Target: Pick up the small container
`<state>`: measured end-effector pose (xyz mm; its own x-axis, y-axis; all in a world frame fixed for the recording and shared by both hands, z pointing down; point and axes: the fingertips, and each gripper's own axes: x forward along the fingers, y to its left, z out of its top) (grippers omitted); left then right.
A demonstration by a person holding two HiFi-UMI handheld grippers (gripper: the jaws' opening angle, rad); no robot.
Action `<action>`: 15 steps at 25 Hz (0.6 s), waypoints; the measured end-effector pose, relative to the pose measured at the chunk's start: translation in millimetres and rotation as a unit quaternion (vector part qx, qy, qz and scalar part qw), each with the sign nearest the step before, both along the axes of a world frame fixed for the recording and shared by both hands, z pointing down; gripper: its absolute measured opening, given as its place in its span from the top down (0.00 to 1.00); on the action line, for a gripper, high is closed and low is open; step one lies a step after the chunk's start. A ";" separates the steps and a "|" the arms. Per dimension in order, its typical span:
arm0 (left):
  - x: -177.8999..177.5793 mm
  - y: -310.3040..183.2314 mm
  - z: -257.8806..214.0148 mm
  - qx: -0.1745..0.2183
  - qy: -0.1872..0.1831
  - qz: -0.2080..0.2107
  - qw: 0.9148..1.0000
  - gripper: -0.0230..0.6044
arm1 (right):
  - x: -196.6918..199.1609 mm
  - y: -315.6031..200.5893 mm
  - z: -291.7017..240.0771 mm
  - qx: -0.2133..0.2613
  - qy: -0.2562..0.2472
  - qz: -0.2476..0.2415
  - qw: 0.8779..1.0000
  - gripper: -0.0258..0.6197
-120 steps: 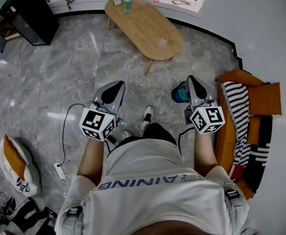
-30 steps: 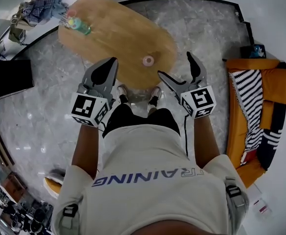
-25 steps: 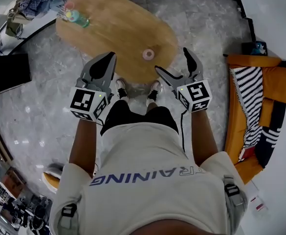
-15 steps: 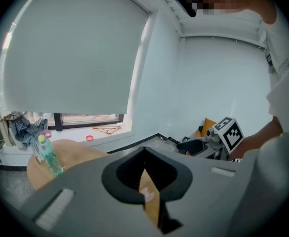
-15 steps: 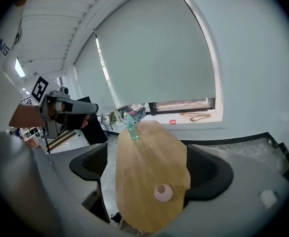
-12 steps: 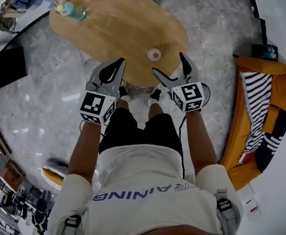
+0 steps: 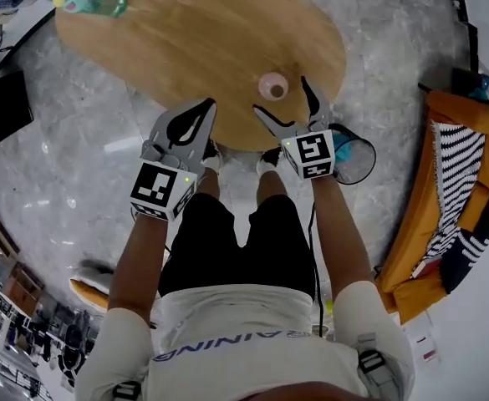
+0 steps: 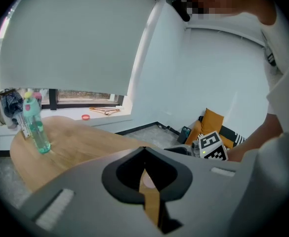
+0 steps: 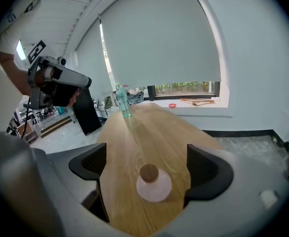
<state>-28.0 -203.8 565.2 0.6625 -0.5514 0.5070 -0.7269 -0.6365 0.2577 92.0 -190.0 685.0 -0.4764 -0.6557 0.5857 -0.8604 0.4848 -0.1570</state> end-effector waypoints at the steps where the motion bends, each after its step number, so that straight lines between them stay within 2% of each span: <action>1: -0.3 0.0 7.2 -0.002 -0.001 -0.001 1.000 0.96 | -2.1 -0.2 12.3 -0.002 0.001 -0.002 1.000 0.15; 8: -6.9 4.7 36.4 -0.015 -0.001 -0.010 1.000 0.96 | -13.7 3.8 82.2 -0.029 0.020 -0.027 0.999 0.13; 15: -25.5 13.4 52.4 -0.030 0.005 -0.022 0.999 0.96 | -15.1 -12.9 113.8 -0.034 0.038 -0.018 0.999 0.12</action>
